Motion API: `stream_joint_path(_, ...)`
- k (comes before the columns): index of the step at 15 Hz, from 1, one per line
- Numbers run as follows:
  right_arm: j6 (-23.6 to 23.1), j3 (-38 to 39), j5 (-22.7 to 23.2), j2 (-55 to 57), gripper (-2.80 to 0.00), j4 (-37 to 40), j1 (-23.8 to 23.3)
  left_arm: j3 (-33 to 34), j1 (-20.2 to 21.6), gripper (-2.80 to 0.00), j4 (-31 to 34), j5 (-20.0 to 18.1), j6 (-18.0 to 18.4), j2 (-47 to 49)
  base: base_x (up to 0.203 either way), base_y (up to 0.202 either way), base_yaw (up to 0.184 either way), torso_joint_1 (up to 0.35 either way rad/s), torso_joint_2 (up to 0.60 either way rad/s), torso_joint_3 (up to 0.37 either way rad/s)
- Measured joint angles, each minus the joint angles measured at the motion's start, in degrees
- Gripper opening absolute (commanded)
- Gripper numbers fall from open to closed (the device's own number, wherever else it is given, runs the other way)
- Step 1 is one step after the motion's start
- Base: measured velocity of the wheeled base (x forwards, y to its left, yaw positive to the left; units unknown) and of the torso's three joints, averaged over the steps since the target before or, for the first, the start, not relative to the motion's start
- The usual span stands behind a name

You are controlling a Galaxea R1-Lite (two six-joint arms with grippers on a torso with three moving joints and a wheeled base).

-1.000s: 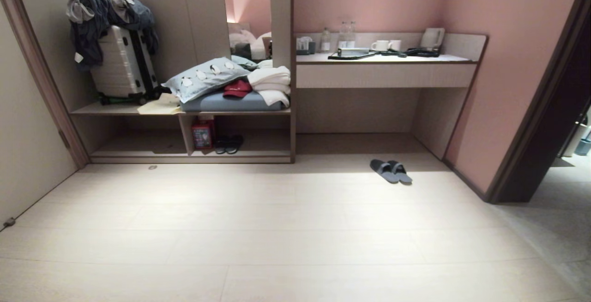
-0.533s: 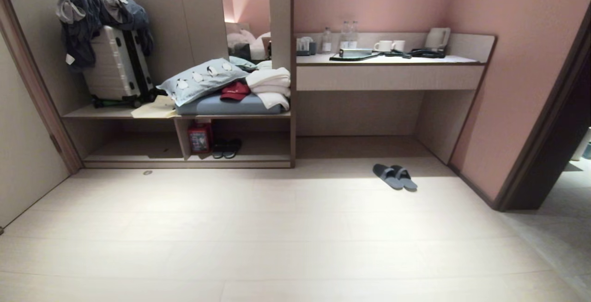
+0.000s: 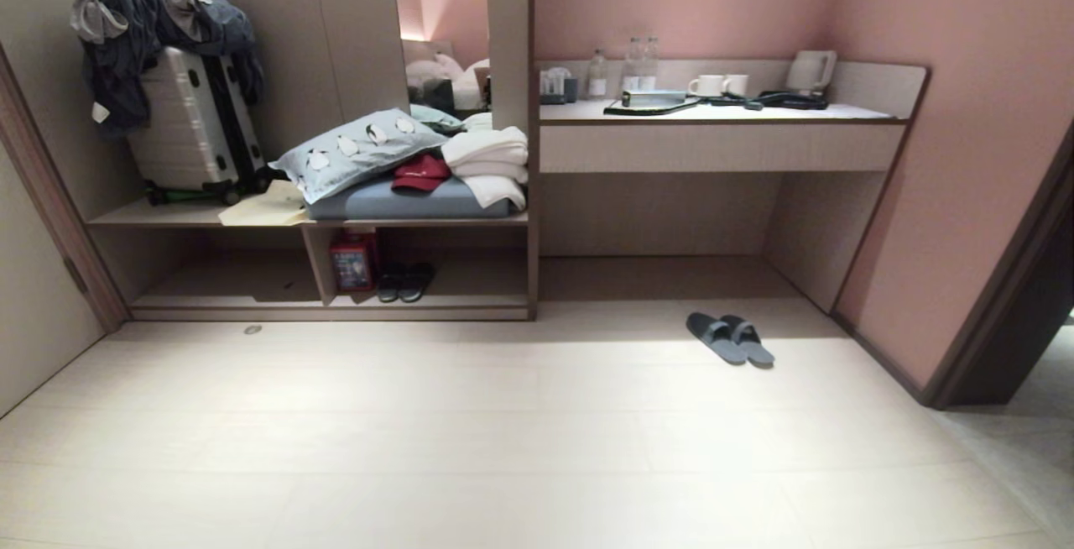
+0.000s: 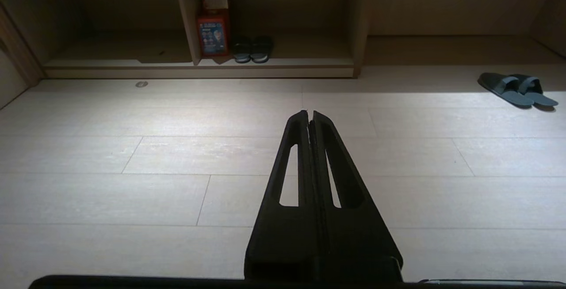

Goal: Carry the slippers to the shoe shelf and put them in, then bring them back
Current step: Pick up the slippers on the floor

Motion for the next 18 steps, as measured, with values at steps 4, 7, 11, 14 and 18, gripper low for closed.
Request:
stream_joint_path(4, 0.0, 0.0, 0.0, 0.0, -2.8, 0.0, 0.0, 0.0, 0.0, -2.8, 0.0, 0.0, 0.0, 0.0, 0.195, 0.0, 0.0, 0.003, 0.0, 0.003)
stream_joint_path(7, 0.0, 0.0, 0.0, 0.0, -2.8, 0.0, 0.0, 0.0, 0.0, -2.8, 0.0, 0.0, -0.1, 0.0, 0.196, 0.0, -0.001, 0.001, 0.0, 0.002)
stream_joint_path(11, 0.0, 0.0, 0.0, 0.0, -2.8, 0.0, 0.0, 0.0, 0.0, -2.8, 0.0, 0.0, -0.1, 0.0, 0.194, 0.0, -0.001, 0.002, 0.0, 0.001)
stream_joint_path(14, 0.0, 0.0, 0.0, 0.0, -2.8, 0.0, 0.0, 0.0, 0.0, -2.8, 0.0, 0.0, -0.1, 0.0, 0.194, 0.0, 0.003, 0.002, 0.0, 0.001)
stream_joint_path(18, 0.0, 0.0, 0.0, 0.0, -2.8, 0.0, 0.0, 0.0, 0.0, -2.8, 0.0, 0.0, -0.1, 0.0, 0.195, 0.0, 0.001, 0.001, 0.0, 0.002)
